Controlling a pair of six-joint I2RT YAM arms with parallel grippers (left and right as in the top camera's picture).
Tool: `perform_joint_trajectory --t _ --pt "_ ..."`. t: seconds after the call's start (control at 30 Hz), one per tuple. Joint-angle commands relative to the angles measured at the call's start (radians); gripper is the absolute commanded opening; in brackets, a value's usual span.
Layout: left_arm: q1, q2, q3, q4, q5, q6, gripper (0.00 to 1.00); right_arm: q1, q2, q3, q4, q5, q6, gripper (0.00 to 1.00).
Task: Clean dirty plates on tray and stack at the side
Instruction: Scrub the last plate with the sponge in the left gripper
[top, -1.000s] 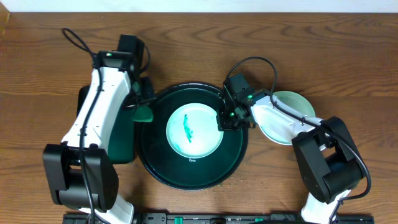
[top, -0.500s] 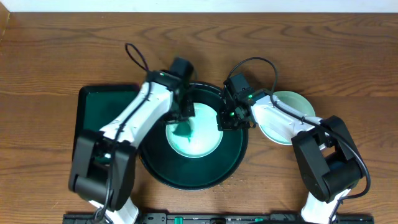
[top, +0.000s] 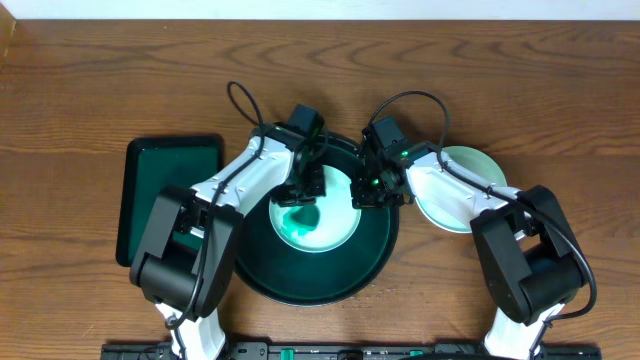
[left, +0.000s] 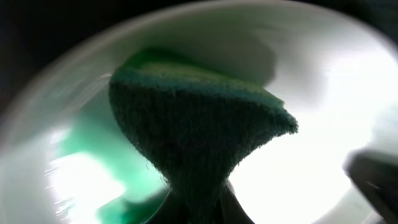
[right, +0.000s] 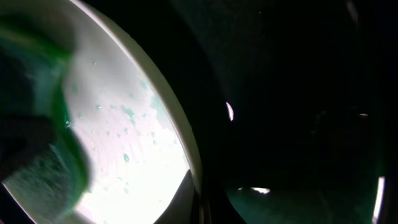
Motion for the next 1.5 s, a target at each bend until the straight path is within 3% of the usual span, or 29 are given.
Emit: perform_joint_trajectory --t 0.0,0.17,0.33,0.43,0.6,0.83,0.97,1.17,1.33,1.47 --pt "-0.034 0.040 -0.008 0.041 0.191 0.120 0.07 0.007 0.020 0.014 0.003 -0.017 0.012 0.01" --pt "0.005 0.040 0.013 0.022 0.053 0.101 0.07 0.007 0.020 0.014 0.003 -0.017 0.011 0.01" --pt "0.063 0.040 0.065 -0.142 -0.338 -0.060 0.07 0.007 0.020 0.014 0.003 -0.017 0.014 0.01" --pt "0.080 0.040 0.064 -0.219 -0.461 -0.142 0.08 0.007 0.020 0.014 0.002 -0.016 0.019 0.01" --pt "0.060 0.040 0.048 -0.238 -0.388 -0.151 0.07 0.007 0.020 0.014 0.002 -0.017 0.019 0.01" --pt "-0.048 0.040 0.025 -0.133 0.039 0.080 0.07 0.007 0.020 0.014 0.002 -0.016 0.018 0.01" --pt "-0.081 0.040 0.025 -0.054 0.150 0.108 0.07 0.007 0.020 0.014 0.002 -0.017 0.018 0.01" --pt "-0.036 0.040 0.027 0.041 0.124 0.097 0.07 0.007 0.020 0.014 0.002 -0.017 0.018 0.01" --pt "0.112 0.040 0.044 0.016 -0.103 0.010 0.07 0.007 0.020 0.014 0.002 -0.016 0.018 0.01" --pt "0.189 0.040 0.044 -0.089 -0.192 -0.017 0.07 0.005 0.020 0.014 0.002 -0.017 0.018 0.01"
